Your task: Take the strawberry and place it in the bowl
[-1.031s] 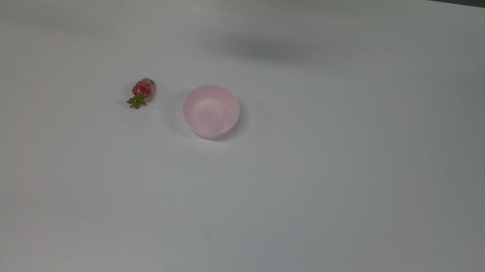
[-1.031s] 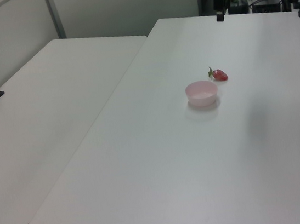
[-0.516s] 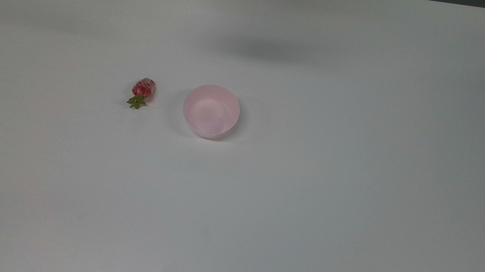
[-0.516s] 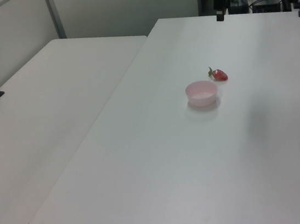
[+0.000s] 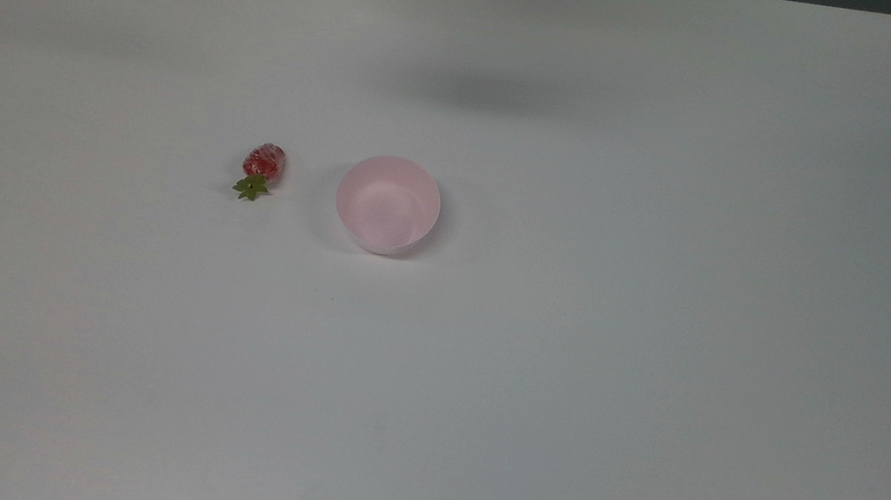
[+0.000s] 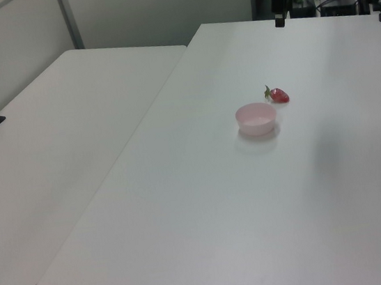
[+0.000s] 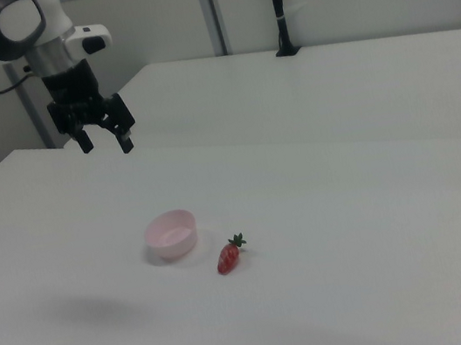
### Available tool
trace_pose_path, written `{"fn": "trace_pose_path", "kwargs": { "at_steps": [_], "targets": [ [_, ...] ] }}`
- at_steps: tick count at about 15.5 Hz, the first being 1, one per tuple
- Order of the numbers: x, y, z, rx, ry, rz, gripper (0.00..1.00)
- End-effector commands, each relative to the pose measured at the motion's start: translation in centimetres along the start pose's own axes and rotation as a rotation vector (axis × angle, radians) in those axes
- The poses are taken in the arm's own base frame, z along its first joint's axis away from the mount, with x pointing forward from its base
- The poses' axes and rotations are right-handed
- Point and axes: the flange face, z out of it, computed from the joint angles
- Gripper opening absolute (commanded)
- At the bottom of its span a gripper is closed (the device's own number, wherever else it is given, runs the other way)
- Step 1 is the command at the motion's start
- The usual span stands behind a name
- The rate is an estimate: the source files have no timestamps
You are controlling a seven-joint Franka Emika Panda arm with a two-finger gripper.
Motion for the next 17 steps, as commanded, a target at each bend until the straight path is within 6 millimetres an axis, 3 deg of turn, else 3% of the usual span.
{"fn": "trace_pose_path", "kwargs": {
  "at_steps": [1,6,8,11,14,17],
  "targets": [
    [0.3,2.4,1.2,0.001,-0.013,-0.148,1.0],
    [-0.1,8.4,3.0,-0.001,-0.042,0.034,1.0],
    [-0.2,10.6,4.9,-0.002,-0.03,0.081,1.0],
    [-0.8,14.2,10.8,0.035,0.047,0.255,1.0],
    [-0.8,14.0,17.4,0.028,0.128,0.29,1.0],
    [0.2,13.7,21.3,0.028,0.106,0.285,0.98]
  ]
}}
